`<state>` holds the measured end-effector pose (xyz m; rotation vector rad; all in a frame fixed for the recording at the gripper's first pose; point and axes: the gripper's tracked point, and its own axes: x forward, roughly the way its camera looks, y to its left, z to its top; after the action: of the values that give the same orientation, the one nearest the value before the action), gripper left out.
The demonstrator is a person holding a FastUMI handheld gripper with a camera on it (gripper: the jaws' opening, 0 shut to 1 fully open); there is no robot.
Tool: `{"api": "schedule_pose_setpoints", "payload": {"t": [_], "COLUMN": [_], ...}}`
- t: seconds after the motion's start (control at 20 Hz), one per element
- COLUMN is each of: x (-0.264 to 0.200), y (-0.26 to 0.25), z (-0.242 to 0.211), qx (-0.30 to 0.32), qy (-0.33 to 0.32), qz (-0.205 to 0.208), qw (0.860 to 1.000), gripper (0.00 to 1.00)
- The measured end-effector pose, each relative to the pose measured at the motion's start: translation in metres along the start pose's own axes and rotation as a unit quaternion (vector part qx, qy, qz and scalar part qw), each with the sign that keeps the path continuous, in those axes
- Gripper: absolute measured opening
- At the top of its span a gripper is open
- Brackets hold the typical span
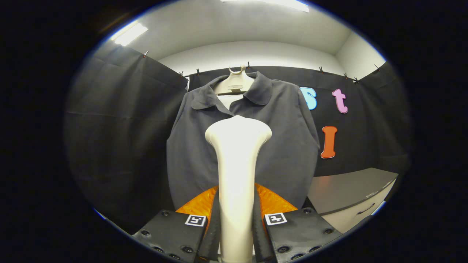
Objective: Iron the clothes twice with a garment steamer, once on the left side and once on the right side.
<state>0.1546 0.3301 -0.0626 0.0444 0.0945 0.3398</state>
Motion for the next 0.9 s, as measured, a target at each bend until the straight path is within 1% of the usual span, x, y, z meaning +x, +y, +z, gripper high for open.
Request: {"api": "schedule_pose_setpoints", "payload": {"t": [0.1, 0.2, 0.35, 0.55, 0.75, 0.9], "x": [0.016, 0.033, 0.048, 0.058, 0.075, 0.073], "y": [0.018, 0.038, 0.066, 0.094, 0.100, 0.103], "z": [0.017, 0.029, 0.031, 0.018, 0.001, -0.011], "qx": [0.010, 0.002, -0.008, -0.017, -0.031, -0.025], "qy": [-0.003, -0.011, -0.005, 0.012, 0.026, 0.037], "qz": [0.017, 0.029, 0.050, 0.075, 0.068, 0.075], "qw": [1.000, 1.000, 0.999, 0.997, 0.997, 0.996], "gripper": [0.44, 0.44, 0.44, 0.44, 0.44, 0.44]}}
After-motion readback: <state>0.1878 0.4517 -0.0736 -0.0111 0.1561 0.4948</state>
